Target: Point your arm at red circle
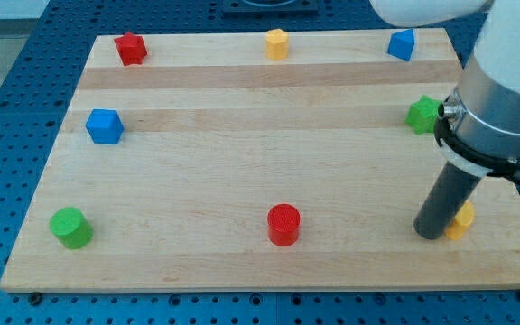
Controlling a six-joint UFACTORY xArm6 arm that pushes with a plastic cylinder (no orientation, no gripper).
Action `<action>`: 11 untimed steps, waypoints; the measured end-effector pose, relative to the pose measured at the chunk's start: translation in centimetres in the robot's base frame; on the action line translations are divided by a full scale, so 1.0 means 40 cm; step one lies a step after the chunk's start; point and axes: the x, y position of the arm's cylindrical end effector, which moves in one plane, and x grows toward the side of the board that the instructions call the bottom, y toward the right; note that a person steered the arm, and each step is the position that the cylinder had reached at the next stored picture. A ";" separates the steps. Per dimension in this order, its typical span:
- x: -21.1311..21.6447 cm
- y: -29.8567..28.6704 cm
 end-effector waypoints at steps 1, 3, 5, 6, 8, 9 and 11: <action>0.000 -0.003; 0.082 -0.018; 0.121 -0.018; 0.120 -0.030; 0.120 -0.176; 0.120 -0.271; 0.077 -0.393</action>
